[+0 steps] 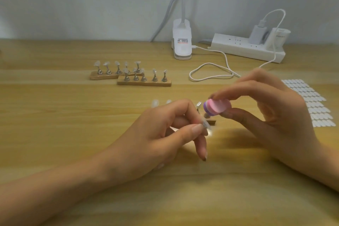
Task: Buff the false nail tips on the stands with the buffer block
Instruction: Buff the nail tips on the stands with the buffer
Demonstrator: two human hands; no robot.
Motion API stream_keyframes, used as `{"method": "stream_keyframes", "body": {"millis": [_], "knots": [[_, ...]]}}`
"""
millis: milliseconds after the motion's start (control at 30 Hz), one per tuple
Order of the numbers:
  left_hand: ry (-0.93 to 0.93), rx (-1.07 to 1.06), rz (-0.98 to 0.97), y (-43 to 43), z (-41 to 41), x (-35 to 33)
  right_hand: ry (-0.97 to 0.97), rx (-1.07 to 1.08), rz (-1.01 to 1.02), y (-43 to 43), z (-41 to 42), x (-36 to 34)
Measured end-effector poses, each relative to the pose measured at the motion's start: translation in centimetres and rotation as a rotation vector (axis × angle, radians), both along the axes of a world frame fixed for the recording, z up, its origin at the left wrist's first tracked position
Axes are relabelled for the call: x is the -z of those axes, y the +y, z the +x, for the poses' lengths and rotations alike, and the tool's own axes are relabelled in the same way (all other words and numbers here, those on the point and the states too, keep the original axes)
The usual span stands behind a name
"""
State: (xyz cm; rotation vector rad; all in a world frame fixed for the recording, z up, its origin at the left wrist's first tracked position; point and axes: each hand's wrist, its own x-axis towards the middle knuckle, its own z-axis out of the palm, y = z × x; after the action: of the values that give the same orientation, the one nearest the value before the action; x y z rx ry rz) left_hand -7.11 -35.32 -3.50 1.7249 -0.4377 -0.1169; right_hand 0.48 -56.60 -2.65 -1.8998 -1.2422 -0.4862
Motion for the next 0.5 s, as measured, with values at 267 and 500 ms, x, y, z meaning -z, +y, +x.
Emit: {"method": "stream_keyframes", "body": {"millis": [267,500], "knots": [[0.003,0.014,0.001,-0.04,0.07,0.01,-0.079,-0.034,-0.032,0.18,-0.59,0.02],[0.005,0.008,0.016,-0.01,-0.01,0.07,-0.085,-0.046,-0.027,0.2,-0.56,-0.02]]}}
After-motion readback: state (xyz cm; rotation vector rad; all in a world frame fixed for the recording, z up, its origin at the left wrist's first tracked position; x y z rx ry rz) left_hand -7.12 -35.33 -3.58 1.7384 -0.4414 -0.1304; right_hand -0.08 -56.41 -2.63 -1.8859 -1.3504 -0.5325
